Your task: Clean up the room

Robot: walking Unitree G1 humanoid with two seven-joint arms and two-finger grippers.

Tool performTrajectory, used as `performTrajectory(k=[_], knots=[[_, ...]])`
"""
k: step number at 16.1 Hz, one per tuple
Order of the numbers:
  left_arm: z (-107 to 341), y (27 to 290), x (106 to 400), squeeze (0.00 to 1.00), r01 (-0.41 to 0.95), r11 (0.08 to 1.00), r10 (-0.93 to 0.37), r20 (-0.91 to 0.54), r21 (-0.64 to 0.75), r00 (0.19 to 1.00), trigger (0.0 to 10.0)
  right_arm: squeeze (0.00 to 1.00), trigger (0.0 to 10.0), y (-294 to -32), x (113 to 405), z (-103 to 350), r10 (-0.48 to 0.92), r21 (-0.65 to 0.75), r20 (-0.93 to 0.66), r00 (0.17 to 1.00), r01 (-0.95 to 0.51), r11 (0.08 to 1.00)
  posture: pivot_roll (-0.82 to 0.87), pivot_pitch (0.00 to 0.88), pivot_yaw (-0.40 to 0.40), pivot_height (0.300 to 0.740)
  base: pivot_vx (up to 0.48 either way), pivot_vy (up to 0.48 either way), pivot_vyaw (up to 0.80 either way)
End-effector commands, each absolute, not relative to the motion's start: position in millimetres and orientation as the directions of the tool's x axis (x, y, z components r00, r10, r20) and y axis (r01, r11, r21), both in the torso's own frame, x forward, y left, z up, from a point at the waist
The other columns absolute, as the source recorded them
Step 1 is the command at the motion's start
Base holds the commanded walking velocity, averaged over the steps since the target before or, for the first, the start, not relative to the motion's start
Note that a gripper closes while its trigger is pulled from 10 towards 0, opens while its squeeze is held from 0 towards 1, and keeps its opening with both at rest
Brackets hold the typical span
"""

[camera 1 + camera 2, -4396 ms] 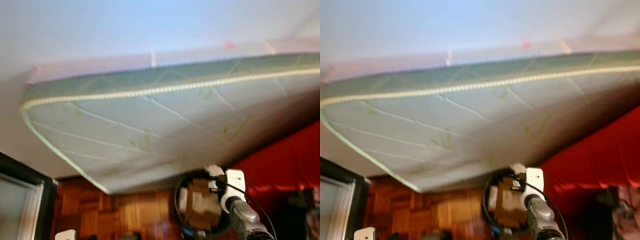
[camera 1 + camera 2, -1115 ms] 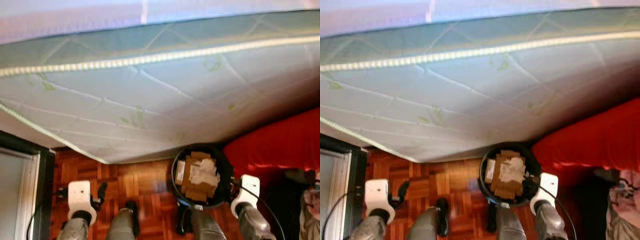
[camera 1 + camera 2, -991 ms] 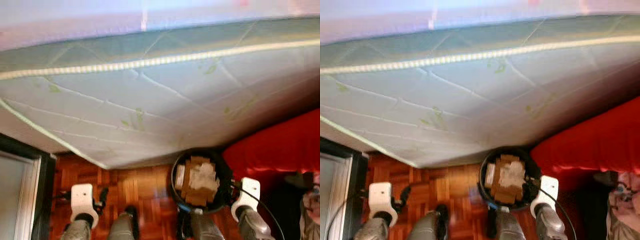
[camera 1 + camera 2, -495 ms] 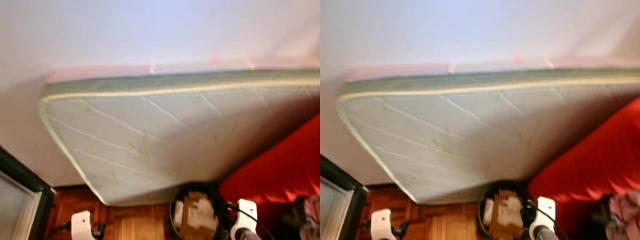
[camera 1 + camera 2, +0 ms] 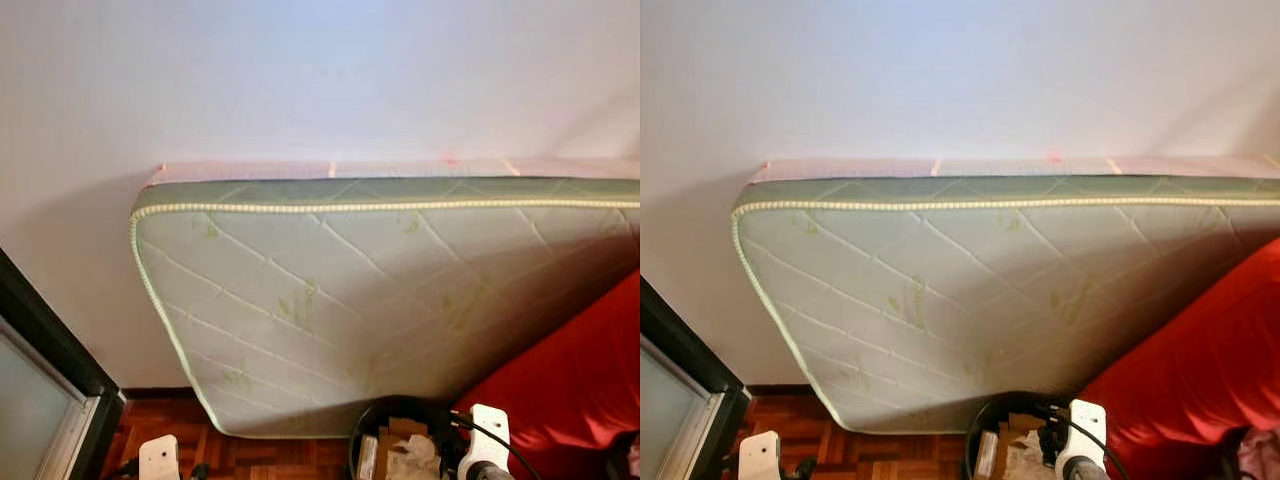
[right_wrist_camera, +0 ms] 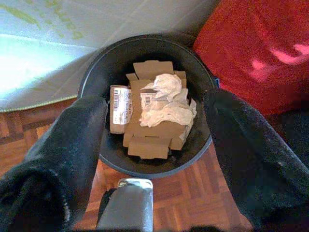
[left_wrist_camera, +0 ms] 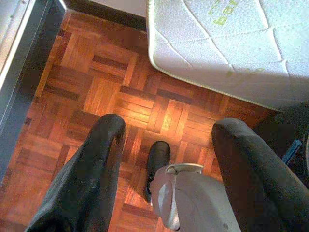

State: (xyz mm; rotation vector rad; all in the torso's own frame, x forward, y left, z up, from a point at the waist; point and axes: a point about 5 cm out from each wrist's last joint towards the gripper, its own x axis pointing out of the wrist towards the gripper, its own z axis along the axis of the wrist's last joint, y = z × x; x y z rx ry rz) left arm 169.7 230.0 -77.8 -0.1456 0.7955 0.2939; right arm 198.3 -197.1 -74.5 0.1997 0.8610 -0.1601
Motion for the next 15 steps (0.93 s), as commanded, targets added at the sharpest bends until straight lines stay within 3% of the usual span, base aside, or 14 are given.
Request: performTrajectory(k=[1, 3, 15], knots=[[-79, 231, 167, 0.0, -0.317, 0.948, 0.208, -0.732, -0.012, 0.649, 10.0, 0.0, 10.0, -197, 197, -75, -0.059, 0.106, -0.774, 0.63, 0.222, 0.969, 0.12, 0.0, -0.046, 0.74, 0.0, 0.0, 0.0], [-81, 229, 165, 0.0, -0.315, 0.949, 0.203, -0.741, -0.012, 0.641, 10.0, 0.0, 10.0, -198, 195, -76, -0.06, 0.105, -0.777, 0.626, 0.223, 0.969, 0.11, 0.0, -0.047, 0.74, 0.0, 0.0, -0.23], [-86, 229, 156, 0.0, -0.312, 0.95, 0.202, -0.768, 0.002, 0.608, 10.0, 0.0, 10.0, -200, 189, -79, -0.043, 0.101, -0.79, 0.611, 0.198, 0.975, 0.11, 0.0, -0.059, 0.74, 0.0, 0.0, -0.75]])
